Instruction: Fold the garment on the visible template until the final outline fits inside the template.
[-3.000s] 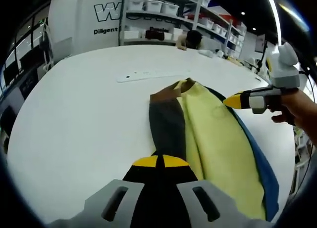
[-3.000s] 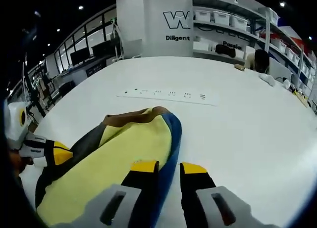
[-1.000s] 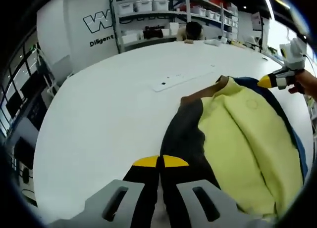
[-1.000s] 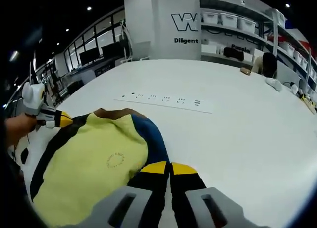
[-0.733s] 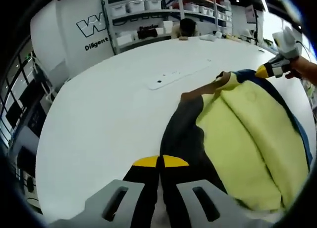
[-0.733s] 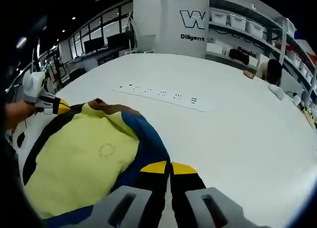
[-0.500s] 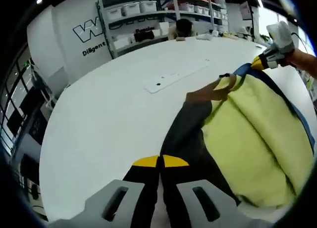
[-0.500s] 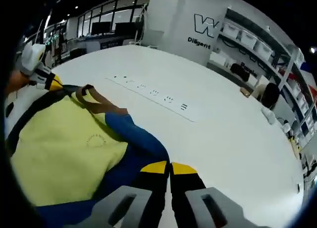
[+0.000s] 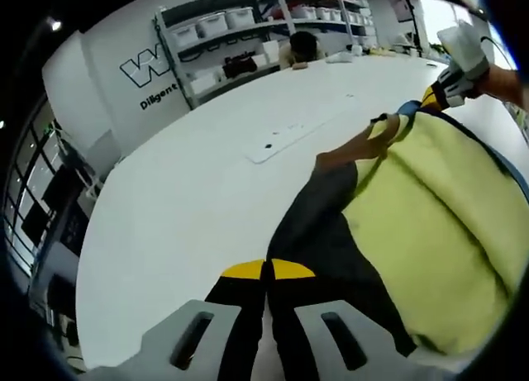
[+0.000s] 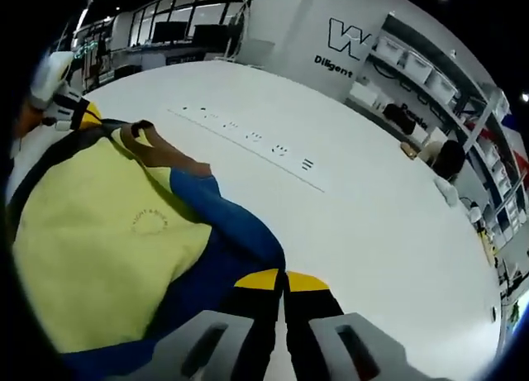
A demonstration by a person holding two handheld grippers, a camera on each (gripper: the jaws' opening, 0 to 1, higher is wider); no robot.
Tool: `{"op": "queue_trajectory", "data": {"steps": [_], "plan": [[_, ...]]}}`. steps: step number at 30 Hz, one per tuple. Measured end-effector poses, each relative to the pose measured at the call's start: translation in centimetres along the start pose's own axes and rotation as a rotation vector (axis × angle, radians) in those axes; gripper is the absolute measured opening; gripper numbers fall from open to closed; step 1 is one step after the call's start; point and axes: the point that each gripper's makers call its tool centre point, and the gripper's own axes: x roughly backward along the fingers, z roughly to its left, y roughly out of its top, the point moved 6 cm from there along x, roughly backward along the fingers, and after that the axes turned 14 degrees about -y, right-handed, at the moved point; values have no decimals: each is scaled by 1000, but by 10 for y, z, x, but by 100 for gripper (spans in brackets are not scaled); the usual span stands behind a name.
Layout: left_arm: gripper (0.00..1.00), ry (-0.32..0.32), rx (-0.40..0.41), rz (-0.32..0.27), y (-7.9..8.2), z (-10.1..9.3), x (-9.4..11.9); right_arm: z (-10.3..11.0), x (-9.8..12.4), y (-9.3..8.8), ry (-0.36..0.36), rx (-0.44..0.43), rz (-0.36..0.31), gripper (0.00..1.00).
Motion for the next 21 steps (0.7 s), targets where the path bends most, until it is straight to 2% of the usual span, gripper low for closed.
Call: {"op": "queue_trajectory", "data": {"steps": [6, 10, 12, 18, 21], "plan": [[0, -6, -13, -4, 4, 3, -5, -5, -4, 2, -4, -50, 6, 1], [2, -2, -13, -8, 3, 3, -4, -7, -1, 1, -7, -80, 7, 7], [5, 1, -3, -12, 4, 4, -1, -8, 4, 2, -10, -75, 7, 7], [6, 2, 22, -45, 10, 9, 8, -17, 18, 23, -25, -132, -69, 7], [7, 6, 18, -57, 13, 10, 8, -13, 20, 35, -15, -134, -87, 7]]}}
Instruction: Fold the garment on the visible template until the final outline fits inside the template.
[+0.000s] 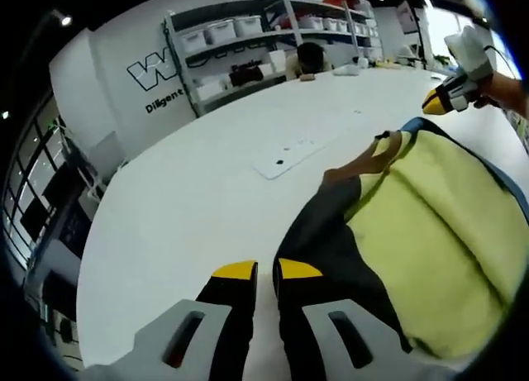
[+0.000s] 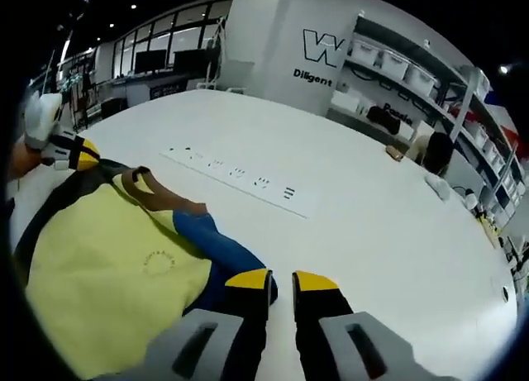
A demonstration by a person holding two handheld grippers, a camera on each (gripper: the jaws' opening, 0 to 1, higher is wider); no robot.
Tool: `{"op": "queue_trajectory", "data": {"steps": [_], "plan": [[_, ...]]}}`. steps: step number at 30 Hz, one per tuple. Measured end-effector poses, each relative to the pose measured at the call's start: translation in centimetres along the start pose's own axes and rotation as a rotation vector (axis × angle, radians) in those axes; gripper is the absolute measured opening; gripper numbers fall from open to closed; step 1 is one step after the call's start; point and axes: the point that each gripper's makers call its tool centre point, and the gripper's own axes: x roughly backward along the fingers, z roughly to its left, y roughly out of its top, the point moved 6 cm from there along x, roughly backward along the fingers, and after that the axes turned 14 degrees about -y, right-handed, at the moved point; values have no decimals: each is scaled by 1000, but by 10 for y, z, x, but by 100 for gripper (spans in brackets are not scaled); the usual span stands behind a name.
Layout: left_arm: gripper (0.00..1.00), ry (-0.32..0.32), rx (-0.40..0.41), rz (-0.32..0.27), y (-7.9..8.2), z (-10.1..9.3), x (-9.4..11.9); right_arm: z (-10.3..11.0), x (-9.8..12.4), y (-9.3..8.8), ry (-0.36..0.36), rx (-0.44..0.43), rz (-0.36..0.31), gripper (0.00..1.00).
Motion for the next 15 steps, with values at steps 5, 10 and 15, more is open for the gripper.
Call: {"op": "queue_trajectory", "data": {"steps": [5, 10, 15], "plan": [[6, -6, 10, -22, 4, -2, 1, 13, 0, 10, 25, 21, -21, 7], [5, 12, 6, -33, 7, 4, 7, 21, -2, 18, 42, 33, -36, 7], [5, 43, 35, -69, 17, 19, 21, 26, -3, 26, 55, 43, -51, 7]]}}
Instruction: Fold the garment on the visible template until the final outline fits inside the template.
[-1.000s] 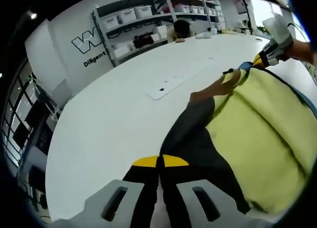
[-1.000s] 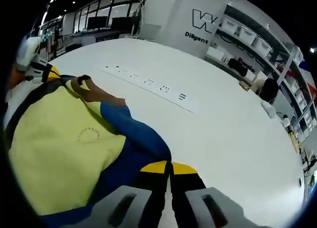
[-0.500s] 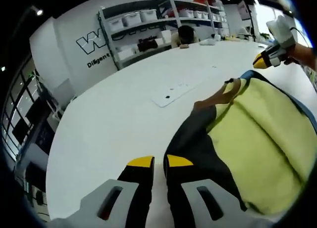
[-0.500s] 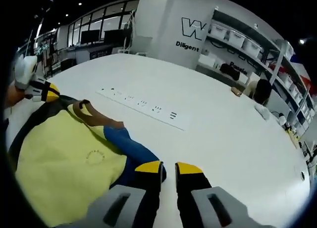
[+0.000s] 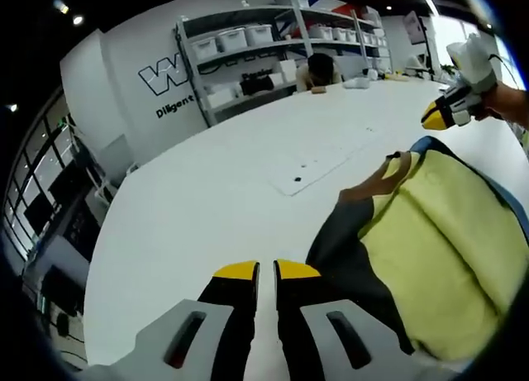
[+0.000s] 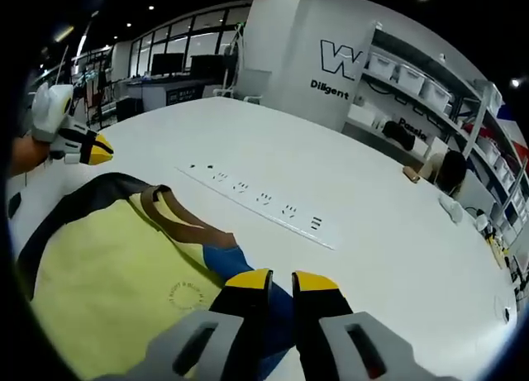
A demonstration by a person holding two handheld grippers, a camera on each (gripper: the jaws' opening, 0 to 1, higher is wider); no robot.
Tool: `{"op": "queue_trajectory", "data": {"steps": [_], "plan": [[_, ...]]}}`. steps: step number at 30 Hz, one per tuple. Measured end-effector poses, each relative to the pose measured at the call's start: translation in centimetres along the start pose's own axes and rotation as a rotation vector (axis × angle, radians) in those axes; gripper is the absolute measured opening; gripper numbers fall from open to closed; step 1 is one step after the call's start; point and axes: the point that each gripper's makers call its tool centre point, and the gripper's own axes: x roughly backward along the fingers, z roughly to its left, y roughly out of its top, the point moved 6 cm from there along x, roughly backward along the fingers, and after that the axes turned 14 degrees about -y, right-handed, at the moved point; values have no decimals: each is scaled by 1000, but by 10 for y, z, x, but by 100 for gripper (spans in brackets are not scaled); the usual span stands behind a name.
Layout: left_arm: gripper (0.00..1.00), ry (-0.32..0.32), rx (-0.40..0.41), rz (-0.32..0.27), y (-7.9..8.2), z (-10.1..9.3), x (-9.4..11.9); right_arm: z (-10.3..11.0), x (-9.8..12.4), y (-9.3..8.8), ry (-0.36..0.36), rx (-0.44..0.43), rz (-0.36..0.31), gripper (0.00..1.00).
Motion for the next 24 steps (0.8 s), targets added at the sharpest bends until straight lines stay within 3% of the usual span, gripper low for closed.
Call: {"op": "queue_trajectory", "data": {"steps": [5, 10, 16, 24], "plan": [[5, -4, 4, -25, 11, -2, -1, 3, 0, 6, 10, 13, -10, 7], [5, -45, -4, -40, 22, -19, -18, 8, -5, 13, 27, 31, -16, 8], [5, -94, -23, -27, 29, -35, -38, 18, -14, 17, 64, 61, -7, 9], [5, -138, -56, 5, 31, -45, -56, 33, -32, 8, 128, 105, 45, 11]]}}
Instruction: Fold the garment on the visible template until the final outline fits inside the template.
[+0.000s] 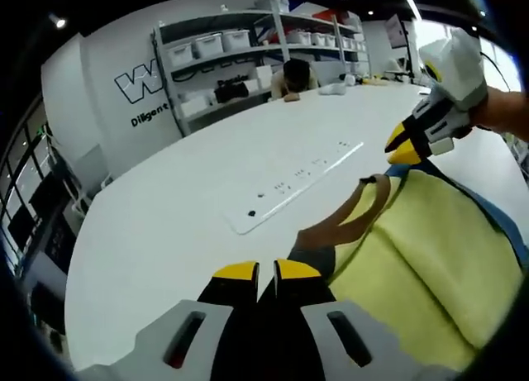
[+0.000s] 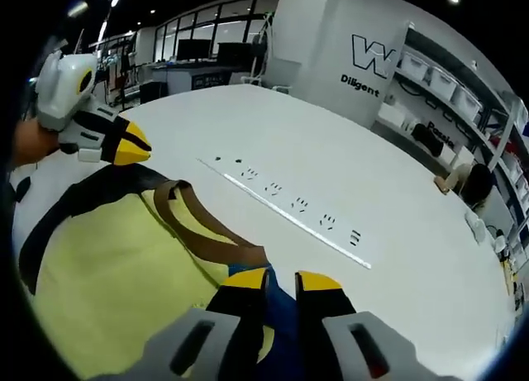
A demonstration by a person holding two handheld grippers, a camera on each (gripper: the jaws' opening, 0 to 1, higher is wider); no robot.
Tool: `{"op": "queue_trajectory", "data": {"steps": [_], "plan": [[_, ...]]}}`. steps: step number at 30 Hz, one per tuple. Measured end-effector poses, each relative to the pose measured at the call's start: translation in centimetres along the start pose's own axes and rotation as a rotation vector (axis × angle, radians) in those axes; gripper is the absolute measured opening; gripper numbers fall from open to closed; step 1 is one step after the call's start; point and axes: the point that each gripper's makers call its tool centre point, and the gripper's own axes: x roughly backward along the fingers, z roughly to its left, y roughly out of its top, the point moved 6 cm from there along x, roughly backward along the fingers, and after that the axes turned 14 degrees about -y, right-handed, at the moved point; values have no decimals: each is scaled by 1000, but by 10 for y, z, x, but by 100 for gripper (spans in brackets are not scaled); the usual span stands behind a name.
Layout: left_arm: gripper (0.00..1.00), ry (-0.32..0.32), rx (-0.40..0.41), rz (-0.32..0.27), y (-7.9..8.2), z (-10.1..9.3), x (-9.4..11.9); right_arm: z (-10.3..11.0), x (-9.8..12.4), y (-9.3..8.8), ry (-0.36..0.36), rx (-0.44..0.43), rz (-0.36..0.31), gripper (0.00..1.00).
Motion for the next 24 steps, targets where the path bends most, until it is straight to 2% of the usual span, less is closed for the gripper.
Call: {"op": "queue_trajectory", "data": {"steps": [5, 7, 13, 21, 24], "plan": [[5, -17, -4, 22, -5, 0, -8, 5, -9, -3, 38, -1, 20, 12], [4, -42, 2, 34, -8, -2, -12, 7, -13, -6, 59, -12, 35, 13], [4, -54, 16, 47, -15, -1, -17, 7, -19, -12, 75, -17, 59, 14], [5, -63, 40, 51, -20, 2, -20, 8, -22, -13, 118, -108, 67, 8], [5, -66, 58, 51, -22, 3, -21, 7, -22, -14, 112, -105, 70, 7]]}}
